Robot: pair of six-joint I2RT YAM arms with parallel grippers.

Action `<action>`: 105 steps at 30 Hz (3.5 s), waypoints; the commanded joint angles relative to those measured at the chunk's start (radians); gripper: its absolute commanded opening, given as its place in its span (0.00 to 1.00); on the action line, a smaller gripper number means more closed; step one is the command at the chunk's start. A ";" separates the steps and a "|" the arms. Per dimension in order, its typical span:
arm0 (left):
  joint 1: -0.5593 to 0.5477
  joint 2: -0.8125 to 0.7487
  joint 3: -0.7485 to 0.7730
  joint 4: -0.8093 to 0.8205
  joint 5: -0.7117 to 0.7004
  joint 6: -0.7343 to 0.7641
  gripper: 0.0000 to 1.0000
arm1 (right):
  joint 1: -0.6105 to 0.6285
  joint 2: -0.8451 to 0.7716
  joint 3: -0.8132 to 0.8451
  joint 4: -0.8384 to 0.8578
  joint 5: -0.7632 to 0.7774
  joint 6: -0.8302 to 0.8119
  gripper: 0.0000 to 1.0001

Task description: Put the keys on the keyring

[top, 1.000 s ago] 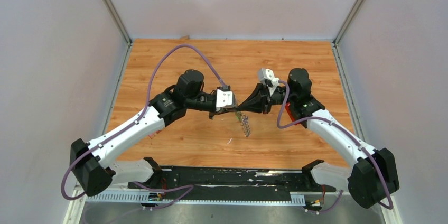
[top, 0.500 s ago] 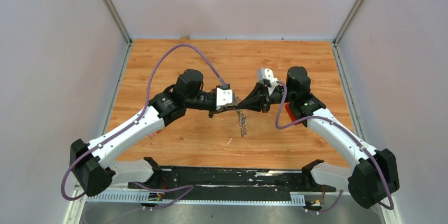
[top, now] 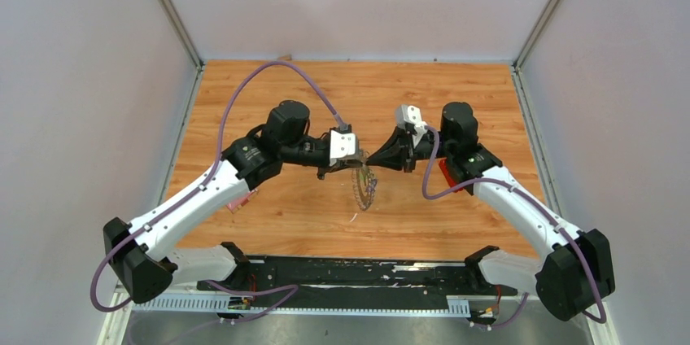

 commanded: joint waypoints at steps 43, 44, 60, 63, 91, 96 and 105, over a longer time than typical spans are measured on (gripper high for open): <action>-0.001 0.027 -0.026 0.091 0.054 -0.015 0.47 | -0.015 -0.008 0.007 0.126 -0.080 0.085 0.00; -0.001 0.027 -0.026 0.093 0.054 -0.020 0.45 | -0.015 -0.009 0.007 0.126 -0.079 0.085 0.00; -0.001 0.037 -0.007 0.120 0.044 -0.074 0.22 | -0.016 0.000 0.010 0.103 -0.056 0.062 0.00; -0.001 0.038 0.000 0.120 0.044 -0.079 0.16 | -0.016 -0.001 0.010 0.095 -0.053 0.053 0.00; -0.025 0.151 0.355 -0.468 -0.212 -0.004 0.00 | -0.033 0.000 0.023 0.009 0.051 -0.036 0.01; -0.068 0.185 0.406 -0.539 -0.297 -0.010 0.00 | -0.033 0.002 0.019 0.009 0.063 -0.037 0.01; -0.095 0.220 0.452 -0.570 -0.374 -0.033 0.00 | -0.033 0.012 0.017 0.011 0.050 -0.042 0.03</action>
